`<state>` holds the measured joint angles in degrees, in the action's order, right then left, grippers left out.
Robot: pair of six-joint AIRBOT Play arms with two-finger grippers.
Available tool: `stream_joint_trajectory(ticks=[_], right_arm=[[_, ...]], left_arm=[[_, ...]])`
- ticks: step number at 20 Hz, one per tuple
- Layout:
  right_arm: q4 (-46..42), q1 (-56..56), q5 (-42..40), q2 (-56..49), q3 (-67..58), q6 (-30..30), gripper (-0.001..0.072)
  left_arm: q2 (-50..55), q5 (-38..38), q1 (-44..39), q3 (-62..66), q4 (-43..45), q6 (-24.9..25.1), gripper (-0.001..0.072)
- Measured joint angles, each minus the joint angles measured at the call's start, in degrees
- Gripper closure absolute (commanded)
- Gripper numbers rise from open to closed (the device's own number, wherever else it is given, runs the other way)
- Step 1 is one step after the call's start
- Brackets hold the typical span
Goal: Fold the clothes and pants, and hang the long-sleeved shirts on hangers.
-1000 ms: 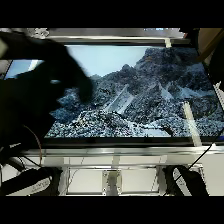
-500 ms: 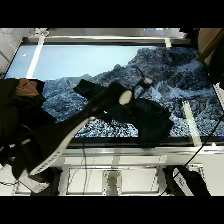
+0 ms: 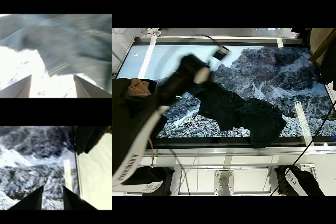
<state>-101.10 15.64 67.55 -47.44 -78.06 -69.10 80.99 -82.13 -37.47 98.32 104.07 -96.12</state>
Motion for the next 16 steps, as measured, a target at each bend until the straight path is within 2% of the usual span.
stream_joint_trajectory(ticks=[3, 5, 8, 11, 14, 16], right_arm=[[0.8, 2.0, 1.6, -0.1, 1.0, -3.3, 0.0414], [4.0, 2.6, 2.5, -0.1, 2.6, -4.6, 0.0414], [7.1, 3.1, 3.3, -0.2, 5.5, -5.5, 0.0414], [8.9, 3.3, 4.8, -0.2, 7.3, -5.9, 0.0415], [9.4, 3.3, 5.9, -0.2, 8.0, -6.1, 0.0414], [9.6, 3.3, 6.3, -0.2, 8.1, -6.1, 0.0415]], left_arm=[[-8.1, 1.4, 8.9, -14.5, -1.0, -4.9, 0.0103], [-13.1, 6.5, 12.9, -27.9, -6.3, -9.4, 0.0103], [-17.2, 20.8, 15.7, -44.8, -19.0, -15.9, 0.0103], [-17.6, 36.9, 16.2, -55.2, -32.8, -19.3, 0.0103], [-15.7, 48.6, 16.2, -59.3, -40.3, -20.6, 0.0103], [-14.3, 52.8, 16.2, -60.5, -42.5, -20.8, 0.0103]])
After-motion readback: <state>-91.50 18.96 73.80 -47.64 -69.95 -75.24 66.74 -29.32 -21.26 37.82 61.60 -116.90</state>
